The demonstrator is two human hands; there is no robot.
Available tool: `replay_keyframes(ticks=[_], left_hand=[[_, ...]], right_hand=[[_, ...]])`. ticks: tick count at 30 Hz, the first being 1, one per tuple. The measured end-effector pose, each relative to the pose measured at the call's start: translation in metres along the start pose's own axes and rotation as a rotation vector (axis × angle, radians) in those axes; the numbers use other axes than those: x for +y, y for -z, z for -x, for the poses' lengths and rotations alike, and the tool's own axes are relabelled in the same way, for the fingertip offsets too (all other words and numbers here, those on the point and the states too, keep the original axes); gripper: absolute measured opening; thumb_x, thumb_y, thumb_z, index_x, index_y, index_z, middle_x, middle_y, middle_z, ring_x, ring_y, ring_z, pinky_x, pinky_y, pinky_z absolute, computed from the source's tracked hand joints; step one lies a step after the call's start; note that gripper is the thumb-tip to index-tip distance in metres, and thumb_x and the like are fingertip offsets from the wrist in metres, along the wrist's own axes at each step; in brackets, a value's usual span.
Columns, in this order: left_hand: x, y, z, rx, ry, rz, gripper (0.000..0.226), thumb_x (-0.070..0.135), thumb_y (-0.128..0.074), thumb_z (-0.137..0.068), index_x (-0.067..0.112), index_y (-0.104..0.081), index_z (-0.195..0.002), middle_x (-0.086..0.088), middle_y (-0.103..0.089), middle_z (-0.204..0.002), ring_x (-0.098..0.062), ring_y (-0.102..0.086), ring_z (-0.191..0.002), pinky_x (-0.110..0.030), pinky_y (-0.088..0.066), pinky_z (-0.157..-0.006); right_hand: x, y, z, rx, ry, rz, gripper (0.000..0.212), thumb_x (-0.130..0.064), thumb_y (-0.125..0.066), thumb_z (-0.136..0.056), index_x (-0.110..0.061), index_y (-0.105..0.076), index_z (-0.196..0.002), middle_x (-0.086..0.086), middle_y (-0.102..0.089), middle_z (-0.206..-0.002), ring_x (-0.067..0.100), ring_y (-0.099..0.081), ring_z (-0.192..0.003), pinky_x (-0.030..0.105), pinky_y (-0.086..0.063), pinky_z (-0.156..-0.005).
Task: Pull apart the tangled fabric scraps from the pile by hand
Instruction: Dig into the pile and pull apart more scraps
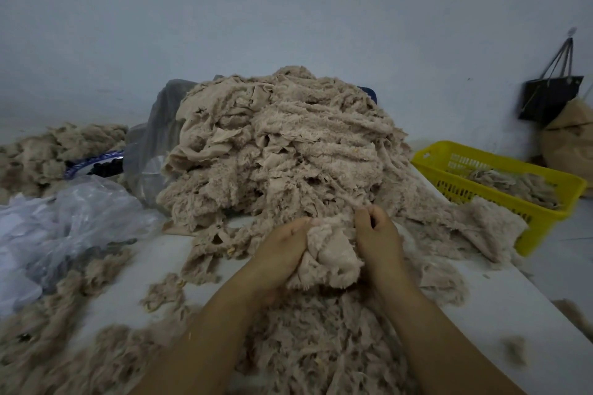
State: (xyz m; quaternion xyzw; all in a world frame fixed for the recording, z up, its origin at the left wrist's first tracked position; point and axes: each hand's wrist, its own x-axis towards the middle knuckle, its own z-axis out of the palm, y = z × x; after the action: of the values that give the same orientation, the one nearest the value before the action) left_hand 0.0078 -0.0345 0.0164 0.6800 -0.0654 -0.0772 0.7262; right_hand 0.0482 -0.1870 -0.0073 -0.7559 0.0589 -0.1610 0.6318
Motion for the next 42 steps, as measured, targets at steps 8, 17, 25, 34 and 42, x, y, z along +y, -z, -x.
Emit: replay_keyframes(ticks=[8, 17, 25, 34, 42], left_hand=[[0.007, 0.023, -0.007, 0.130, -0.157, 0.337, 0.033, 0.027, -0.056, -0.094, 0.009, -0.069, -0.119, -0.009, -0.076, -0.106, -0.019, -0.074, -0.094, -0.026, -0.059, -0.071], [-0.001, 0.007, -0.013, 0.359, -0.111, 0.101, 0.031, 0.033, -0.046, -0.105, 0.036, -0.072, -0.088, 0.012, -0.076, -0.082, -0.003, -0.073, -0.077, -0.016, -0.055, -0.061], [0.010, 0.019, -0.008, 0.292, -0.091, 0.472, 0.030, 0.023, -0.044, -0.106, 0.013, -0.065, -0.125, -0.006, -0.076, -0.109, -0.018, -0.072, -0.101, -0.026, -0.060, -0.074], [0.010, 0.010, -0.006, 0.361, -0.053, 0.412, 0.025, 0.023, -0.044, -0.107, 0.014, -0.063, -0.122, -0.009, -0.076, -0.106, -0.021, -0.075, -0.091, -0.028, -0.061, -0.066], [0.016, 0.008, -0.009, 0.250, -0.048, 0.673, 0.049, 0.030, -0.061, -0.085, 0.005, -0.061, -0.128, -0.017, -0.075, -0.107, -0.029, -0.074, -0.095, -0.035, -0.061, -0.067]], right_hand=[[0.004, 0.026, -0.007, 0.060, -0.039, 0.054, 0.052, -0.046, -0.042, -0.102, -0.012, -0.039, -0.063, 0.001, -0.037, -0.054, 0.015, -0.036, -0.050, 0.030, -0.032, -0.055], [-0.008, -0.006, 0.026, -0.492, 0.346, 0.226, 0.044, -0.055, -0.045, -0.097, -0.018, -0.051, -0.074, -0.010, -0.049, -0.064, 0.000, -0.044, -0.056, 0.017, -0.036, -0.054], [-0.011, 0.003, 0.023, -0.421, 0.169, -0.044, 0.055, -0.078, -0.038, -0.084, -0.029, -0.058, -0.069, -0.009, -0.057, -0.066, 0.011, -0.056, -0.065, 0.022, -0.046, -0.063], [-0.012, -0.006, 0.029, -0.517, 0.169, 0.054, 0.028, -0.049, -0.045, -0.100, -0.031, -0.051, -0.079, -0.010, -0.057, -0.063, 0.003, -0.054, -0.059, 0.025, -0.046, -0.060], [-0.016, 0.001, 0.027, -0.627, 0.064, -0.083, 0.019, -0.036, -0.047, -0.103, -0.025, -0.057, -0.090, -0.016, -0.056, -0.061, 0.006, -0.051, -0.061, 0.020, -0.042, -0.058]])
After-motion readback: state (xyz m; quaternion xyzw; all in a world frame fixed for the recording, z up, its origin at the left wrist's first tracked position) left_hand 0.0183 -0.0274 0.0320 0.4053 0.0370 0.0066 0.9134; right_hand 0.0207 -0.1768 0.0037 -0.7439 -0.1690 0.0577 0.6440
